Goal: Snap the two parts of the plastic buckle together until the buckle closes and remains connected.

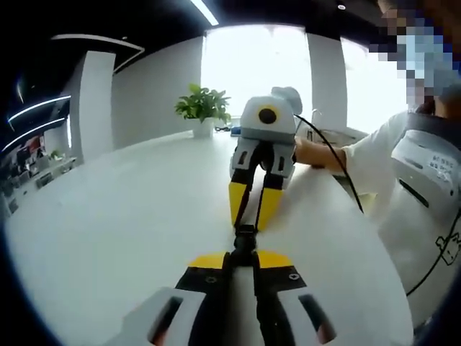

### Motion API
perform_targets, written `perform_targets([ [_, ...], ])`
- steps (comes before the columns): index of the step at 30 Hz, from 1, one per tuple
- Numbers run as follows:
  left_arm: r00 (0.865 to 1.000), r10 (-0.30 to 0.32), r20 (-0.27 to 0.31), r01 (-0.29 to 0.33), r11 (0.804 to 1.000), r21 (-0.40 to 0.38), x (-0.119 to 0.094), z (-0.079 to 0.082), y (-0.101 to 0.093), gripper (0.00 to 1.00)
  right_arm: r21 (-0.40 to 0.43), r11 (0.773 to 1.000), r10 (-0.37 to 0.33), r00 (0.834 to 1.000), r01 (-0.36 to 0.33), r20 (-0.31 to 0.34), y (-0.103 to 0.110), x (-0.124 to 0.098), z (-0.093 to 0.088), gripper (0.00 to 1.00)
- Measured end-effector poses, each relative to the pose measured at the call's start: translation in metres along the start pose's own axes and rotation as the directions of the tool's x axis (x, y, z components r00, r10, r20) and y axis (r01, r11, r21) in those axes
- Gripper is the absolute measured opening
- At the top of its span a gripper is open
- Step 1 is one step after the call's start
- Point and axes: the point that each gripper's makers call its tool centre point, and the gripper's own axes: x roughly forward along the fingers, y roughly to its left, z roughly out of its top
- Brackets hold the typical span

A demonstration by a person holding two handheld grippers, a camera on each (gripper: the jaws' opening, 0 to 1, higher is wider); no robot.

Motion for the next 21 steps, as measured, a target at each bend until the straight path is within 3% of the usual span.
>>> perform_targets([
  [14, 0.999, 0.038, -0.034, -0.04, 0.998, -0.051, -0.0008, 0.0023, 0.0036, 0.08, 0.093, 0.996, -0.007, 1.0, 0.007, 0.001, -0.0069, 0.0013, 0.0002, 0.06],
  [21, 0.998, 0.064, -0.031, -0.066, 0.995, -0.074, -0.0029, 0.0022, 0.0017, 0.08, 0.089, 0.995, -0.034, 0.998, 0.038, -0.049, -0.0034, 0.004, 0.0017, 0.06],
])
